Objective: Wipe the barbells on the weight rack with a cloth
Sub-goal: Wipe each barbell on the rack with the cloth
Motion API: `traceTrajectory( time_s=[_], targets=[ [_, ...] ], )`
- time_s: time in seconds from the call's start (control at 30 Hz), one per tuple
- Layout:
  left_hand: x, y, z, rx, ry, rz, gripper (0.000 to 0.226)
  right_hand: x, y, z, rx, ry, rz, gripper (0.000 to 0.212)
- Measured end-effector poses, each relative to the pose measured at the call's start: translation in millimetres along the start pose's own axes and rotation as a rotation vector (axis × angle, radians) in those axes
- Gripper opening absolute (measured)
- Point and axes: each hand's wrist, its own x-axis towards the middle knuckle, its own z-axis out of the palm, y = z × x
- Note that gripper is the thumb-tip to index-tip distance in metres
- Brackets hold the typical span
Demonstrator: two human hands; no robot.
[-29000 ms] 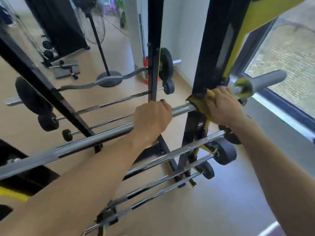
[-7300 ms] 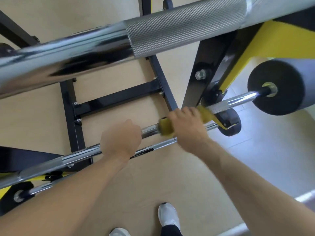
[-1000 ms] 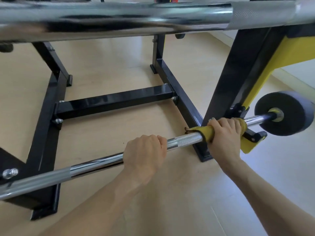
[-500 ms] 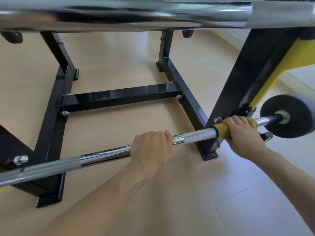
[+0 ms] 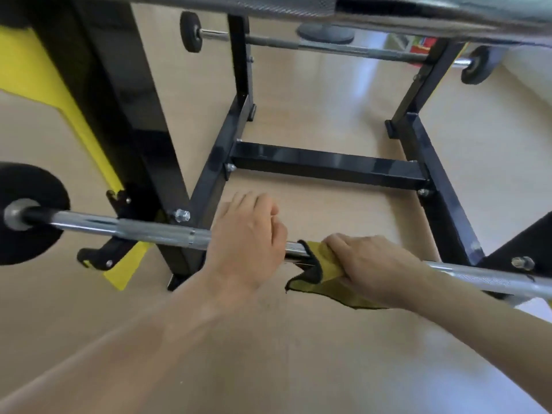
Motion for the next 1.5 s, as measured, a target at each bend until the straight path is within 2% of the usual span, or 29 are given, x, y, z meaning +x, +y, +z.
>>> traceTrajectory(
  time_s=[0.1,0.23,0.33,0.37,0.43,0.53,0.6,0.73,0.8,0.87,0.93,1.0,1.07,1.13,1.23,1.3,1.37,1.43,1.5],
  targets=[
    [-22.1,-47.2,-30.8,0.036,0.205,-0.072,0.016,77.9,-74.5,-2.5,-0.028,0.131,-0.195,0.02],
    [-55.9,-107.6,-64.2,0.081,0.383,-0.237,0.009,169.2,-166.5,-13.7,0.09,0.196,-0.321,0.031],
    [-77.4,-147.8,-70.4,0.141,0.396,-0.383,0.028,183.4,-184.4,-11.1,0.021,0.256,-0.318,0.026],
    [-81.4,-158.0,-69.3,0.128,0.388,-0.419,0.033,176.4,-179.6,-9.1,-0.017,0.283,-0.314,0.03],
    [-86.9,-171.4,-64.0,0.049,0.363,-0.464,0.04,154.7,-159.0,-3.4,-0.079,0.284,-0.313,0.051],
    [-88.0,-180.8,-47.0,-0.089,0.394,-0.412,0.046,112.8,-112.9,-0.5,-0.104,0.192,-0.263,0.064],
    [-83.2,-182.6,-32.5,-0.159,0.504,-0.327,0.047,88.0,-92.0,-5.6,-0.142,0.128,-0.228,0.064],
    [-70.2,-184.5,-11.2,-0.267,0.77,-0.289,0.045,98.8,-104.7,-21.4,-0.107,0.005,-0.232,0.046],
    [-69.9,-188.3,-7.3,-0.237,0.812,-0.277,0.046,130.5,-137.1,-22.2,-0.116,0.08,-0.281,0.04],
    [-70.2,-188.7,-6.8,-0.222,0.827,-0.277,0.048,161.0,-174.2,-17.9,-0.163,0.221,-0.304,0.036],
    [-70.0,-185.3,-9.7,-0.256,0.803,-0.299,0.049,177.6,-200.3,-12.3,-0.161,0.338,-0.3,0.03],
    [-72.2,-184.0,-15.0,-0.288,0.751,-0.308,0.048,175.8,-197.4,-7.8,-0.095,0.36,-0.298,0.035],
    [-75.8,-186.8,-19.1,-0.304,0.682,-0.297,0.045,158.4,-171.0,-8.0,0.044,0.268,-0.266,0.043],
    [-78.3,-188.4,-20.0,-0.32,0.65,-0.319,0.042,134.1,-134.6,-10.4,0.128,0.102,-0.197,0.041],
    [-74.8,-182.5,-14.5,-0.402,0.721,-0.389,0.042,99.3,-97.7,-24.8,0.101,-0.141,-0.096,0.047],
    [-68.3,-178.4,-9.6,-0.438,0.799,-0.402,0.044,108.6,-104.9,-29.4,0.083,-0.161,-0.085,0.043],
    [-65.6,-179.5,-5.2,-0.454,0.86,-0.382,0.046,143.4,-139.7,-24.6,0.086,-0.049,-0.149,0.038],
    [-67.8,-181.6,-3.5,-0.484,0.864,-0.366,0.045,179.8,-179.1,-15.3,0.011,0.173,-0.244,0.035],
    [-69.3,-183.0,-3.9,-0.51,0.824,-0.363,0.044,200.8,-197.9,-4.2,-0.067,0.362,-0.265,0.026]
  ],
)
